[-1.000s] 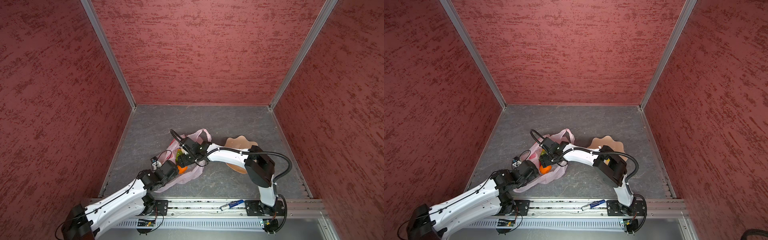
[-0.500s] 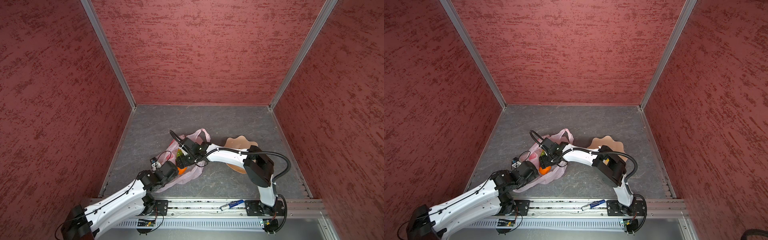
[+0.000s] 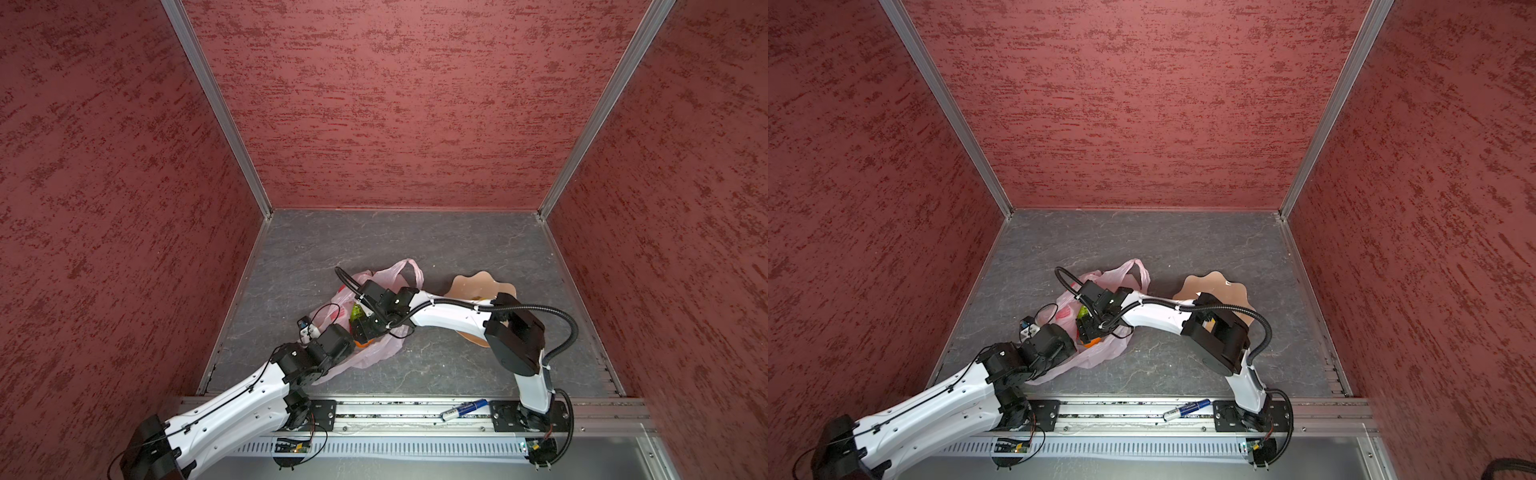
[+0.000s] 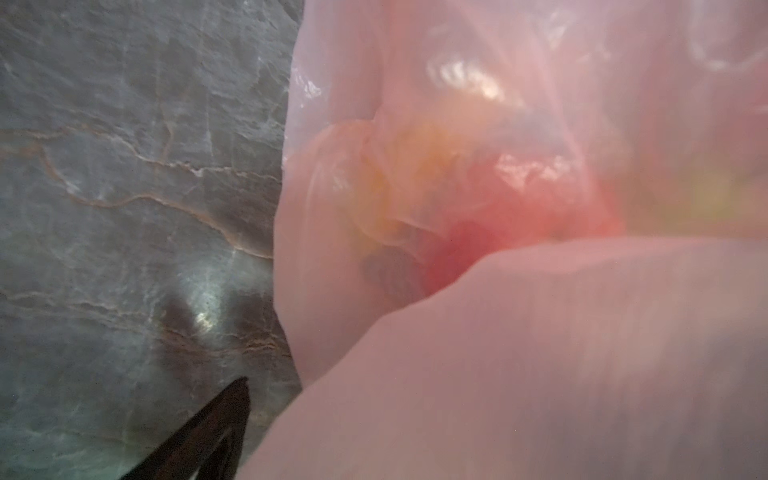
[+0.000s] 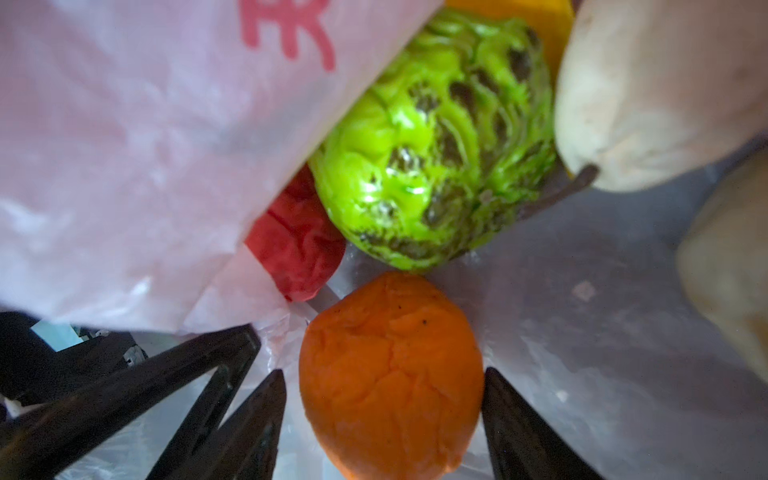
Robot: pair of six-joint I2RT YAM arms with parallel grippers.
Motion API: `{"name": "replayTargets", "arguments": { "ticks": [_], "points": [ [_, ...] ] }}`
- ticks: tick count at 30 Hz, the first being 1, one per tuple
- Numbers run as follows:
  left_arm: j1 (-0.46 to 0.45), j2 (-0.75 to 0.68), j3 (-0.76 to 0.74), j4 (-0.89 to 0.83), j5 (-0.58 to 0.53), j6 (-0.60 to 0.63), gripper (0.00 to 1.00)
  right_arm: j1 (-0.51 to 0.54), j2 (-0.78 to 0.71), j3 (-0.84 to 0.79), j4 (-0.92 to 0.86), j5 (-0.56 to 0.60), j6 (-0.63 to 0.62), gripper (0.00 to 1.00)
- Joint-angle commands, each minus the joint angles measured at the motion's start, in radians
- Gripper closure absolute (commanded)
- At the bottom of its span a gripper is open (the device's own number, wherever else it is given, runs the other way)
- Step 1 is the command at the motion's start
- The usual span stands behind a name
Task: Take the fake fruits out of the plastic bag
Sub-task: 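Close the right gripper on the orange fruit inside the bag, then lift the orange fruit out of the bag toward the bowl with the right gripper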
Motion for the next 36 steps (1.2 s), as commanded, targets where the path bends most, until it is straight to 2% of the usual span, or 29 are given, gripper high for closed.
{"name": "replayTargets", "arguments": {
  "ticks": [1, 9, 15, 36],
  "points": [
    [-0.003, -0.012, -0.010, -0.021, -0.014, -0.013, 0.02, 0.008, 0.026, 0.028, -0.004, 0.008, 0.013, 0.34],
    [-0.002, -0.018, -0.007, -0.024, -0.015, -0.015, 0.02, 0.001, -0.005, 0.031, -0.035, 0.037, -0.002, 0.57],
    [-0.003, 0.000, -0.002, 0.000, -0.013, -0.003, 0.02, -0.011, -0.081, 0.025, -0.061, 0.083, -0.020, 0.68],
    [-0.002, 0.030, 0.015, 0.056, -0.009, 0.031, 0.02, -0.047, -0.347, 0.060, -0.222, 0.280, -0.055, 0.75]
  ]
}}
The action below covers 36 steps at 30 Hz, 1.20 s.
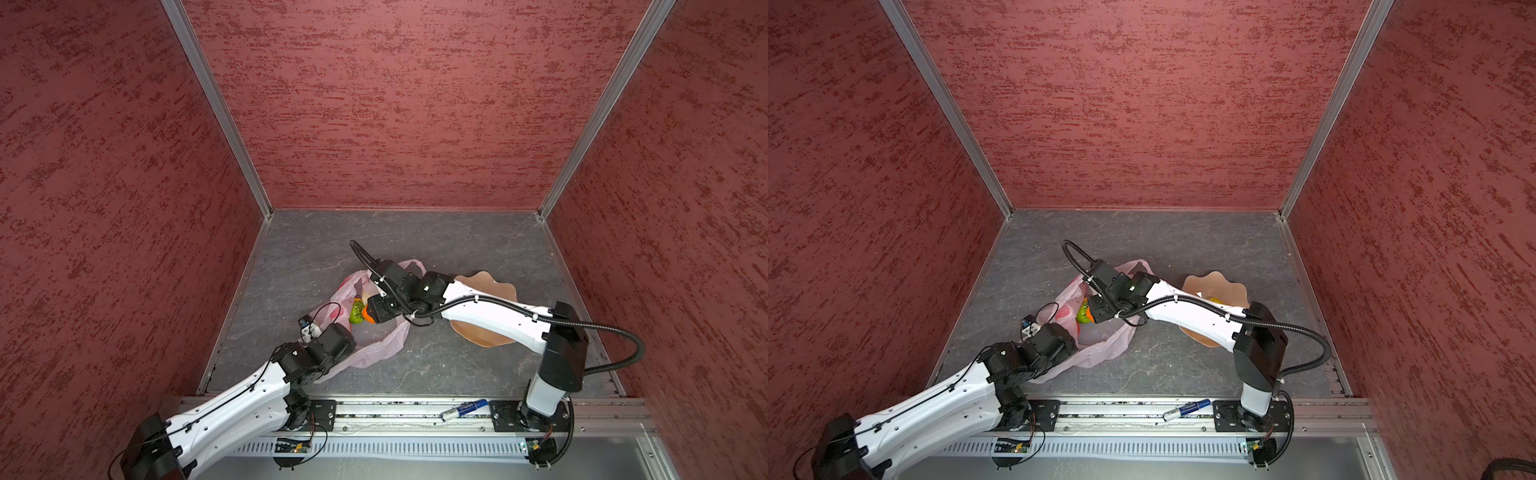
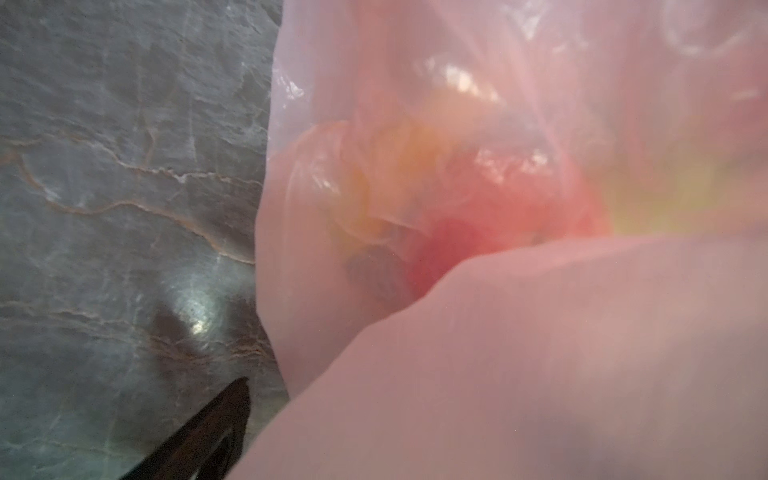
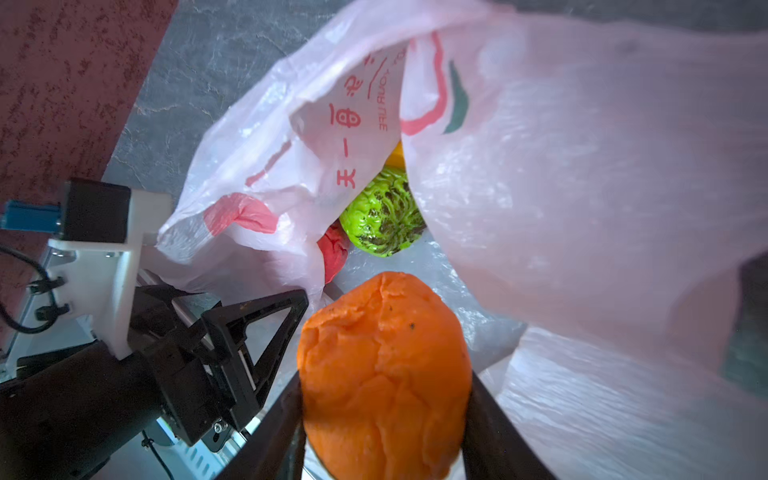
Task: Take the fake fruits out of the plastic bag
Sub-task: 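Lift the orange fruit out of the bag toward the bowl with the right gripper, then lower the orange fruit into the beige bowl and open the right gripper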
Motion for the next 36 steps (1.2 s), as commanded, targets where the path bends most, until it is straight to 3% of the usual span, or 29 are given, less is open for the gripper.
{"name": "replayTargets", "arguments": {
  "ticks": [1, 13, 26, 36],
  "points": [
    [-0.003, 0.012, 0.017, 0.026, -0.007, 0.019, 0.02, -0.022, -0.071, 0.025, -0.048, 0.077, -0.012, 0.75],
    [0.000, 0.016, 0.021, 0.024, -0.006, 0.022, 0.02, -0.146, -0.255, -0.043, -0.122, 0.199, -0.025, 0.76],
    [0.003, 0.023, 0.032, 0.022, -0.005, 0.033, 0.02, -0.449, -0.495, -0.297, -0.136, 0.298, -0.036, 0.76],
    [0.008, 0.031, 0.049, 0.019, 0.004, 0.054, 0.02, -0.638, -0.520, -0.504, 0.014, 0.228, -0.070, 0.76]
  ]
}}
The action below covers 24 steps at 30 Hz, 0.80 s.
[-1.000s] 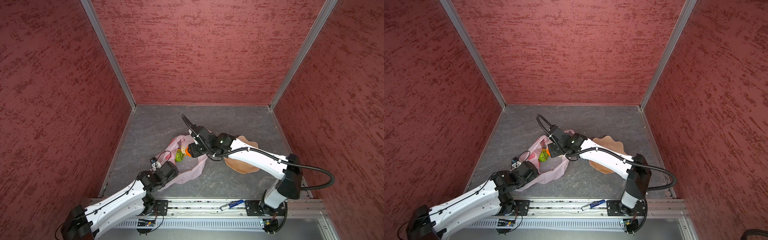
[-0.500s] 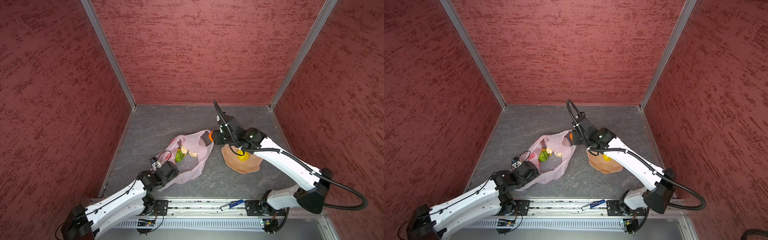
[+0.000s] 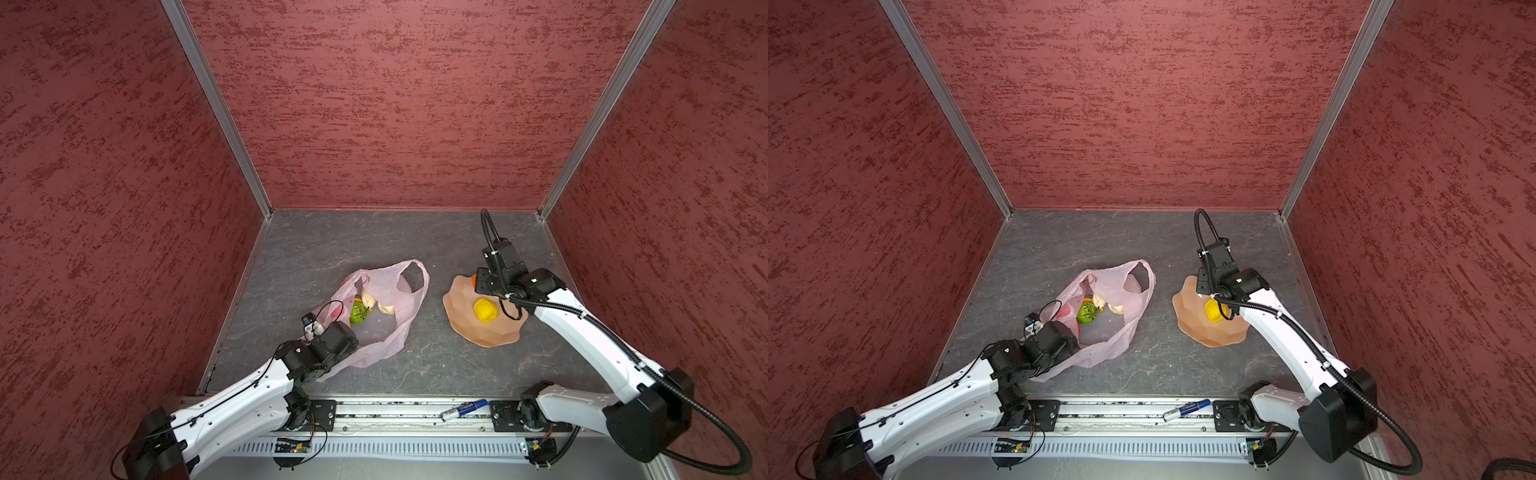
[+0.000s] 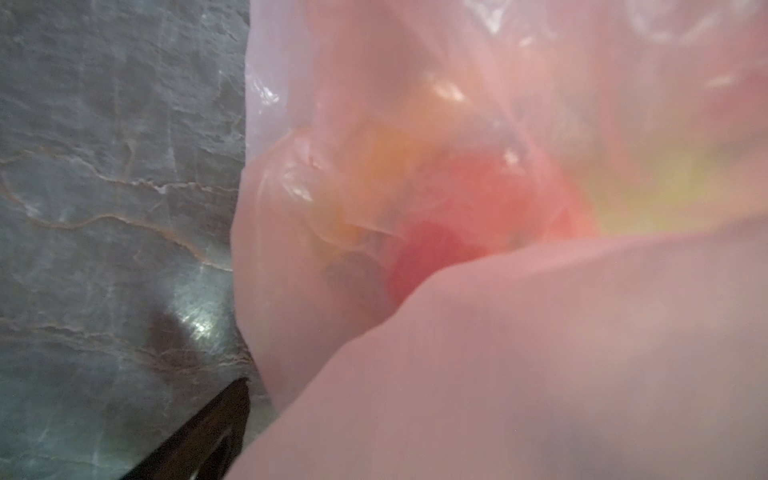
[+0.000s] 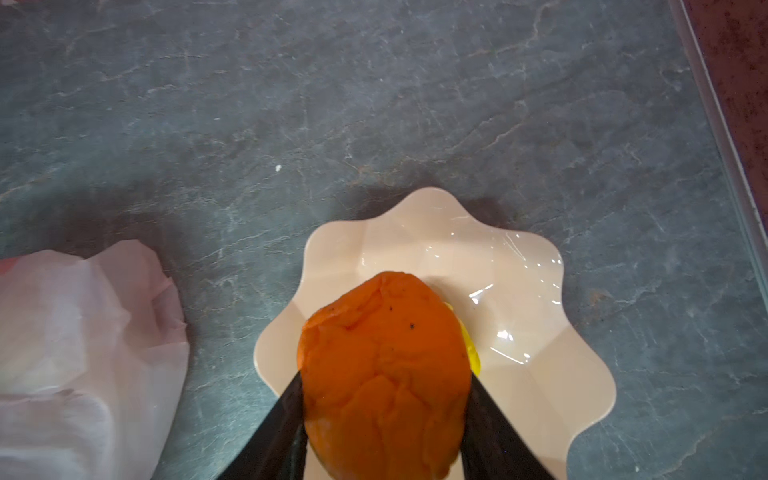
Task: Take the fake fruits out of the plastic bag
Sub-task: 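Lower the orange fruit into the beige bowl and open the right gripper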
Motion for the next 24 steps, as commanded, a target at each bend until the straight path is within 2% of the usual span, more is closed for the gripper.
{"name": "replayTargets", "arguments": {
  "ticks": [1, 12, 24],
  "points": [
    [0.006, -0.001, 0.033, -0.004, 0.002, 0.022, 0.02, -0.041, 0.003, -0.040, 0.097, -0.029, -0.028, 0.77],
    [0.007, 0.015, 0.053, -0.015, 0.002, 0.024, 0.02, -0.117, 0.115, -0.105, 0.234, -0.118, -0.067, 0.77],
    [0.006, 0.042, 0.072, -0.015, 0.001, 0.029, 0.02, -0.131, 0.187, -0.171, 0.305, -0.156, -0.061, 0.74]
  ]
}}
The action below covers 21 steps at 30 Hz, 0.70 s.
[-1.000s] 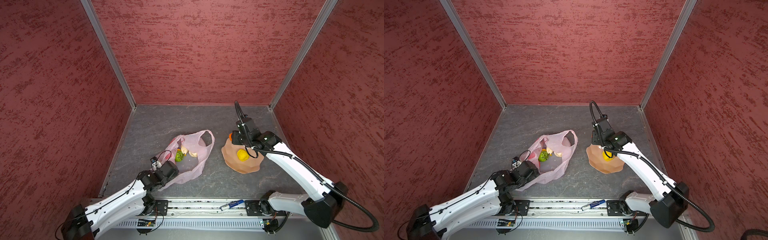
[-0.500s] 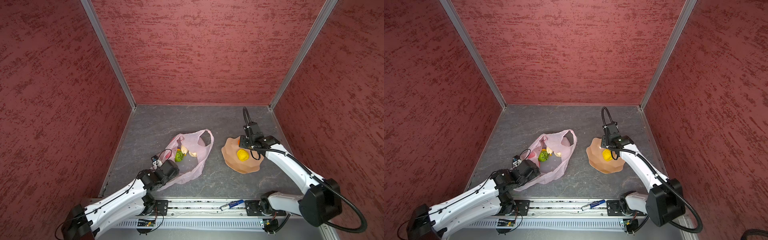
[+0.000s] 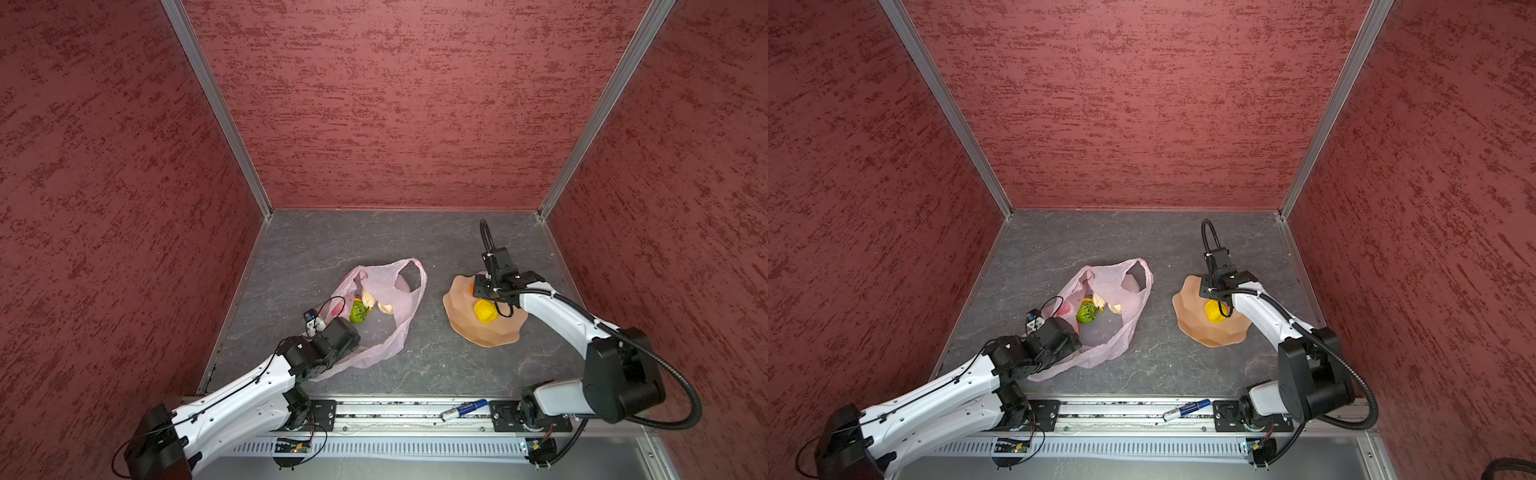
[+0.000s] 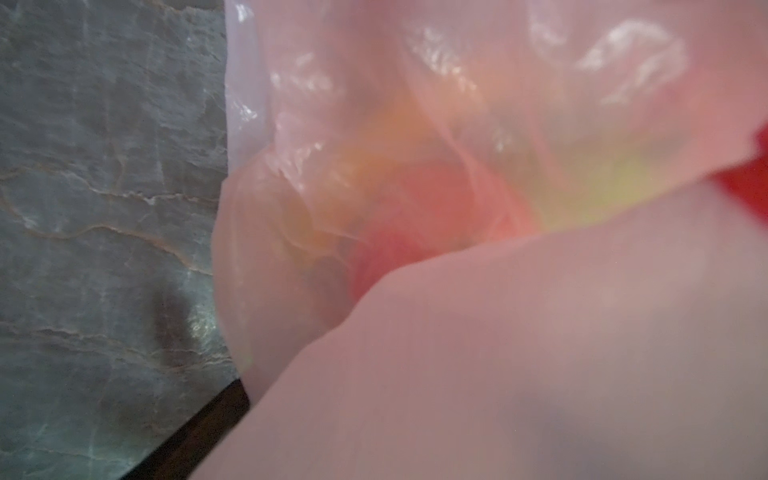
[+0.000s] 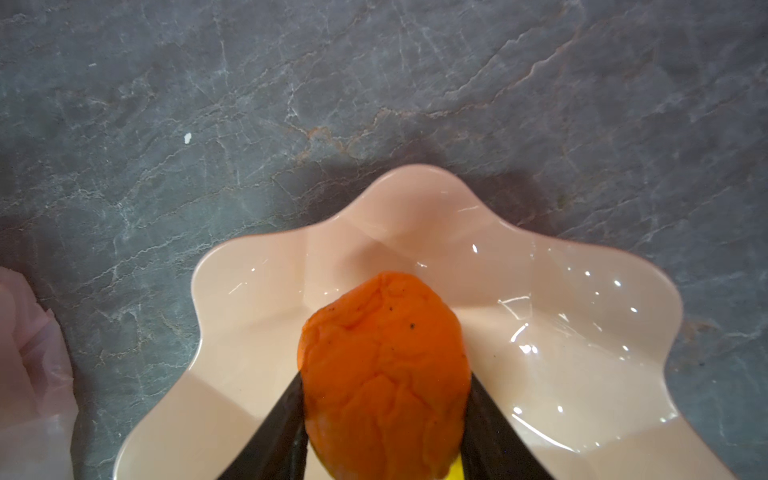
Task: Take the fake fruits out of the plastic bag
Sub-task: 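Lower the orange fruit into the beige bowl and open the right gripper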
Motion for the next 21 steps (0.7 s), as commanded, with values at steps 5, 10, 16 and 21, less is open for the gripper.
{"name": "replayTargets", "arguments": {
  "ticks": [5, 10, 16, 21],
  "points": [
    [0.006, 0.020, 0.025, 0.008, 0.003, 0.020, 0.02, -0.006, 0.012, -0.043, 0.051, -0.022, 0.002, 0.71],
    [0.005, 0.026, 0.027, 0.013, 0.007, 0.024, 0.02, -0.005, 0.012, -0.060, 0.058, -0.016, 0.005, 0.61],
    [0.005, 0.018, 0.026, 0.010, 0.007, 0.023, 0.02, -0.006, 0.013, -0.048, 0.050, -0.005, -0.001, 0.46],
    [0.005, 0.018, 0.019, 0.010, 0.008, 0.023, 0.02, -0.006, 0.013, -0.031, 0.031, 0.006, -0.005, 0.37]
  ]
}}
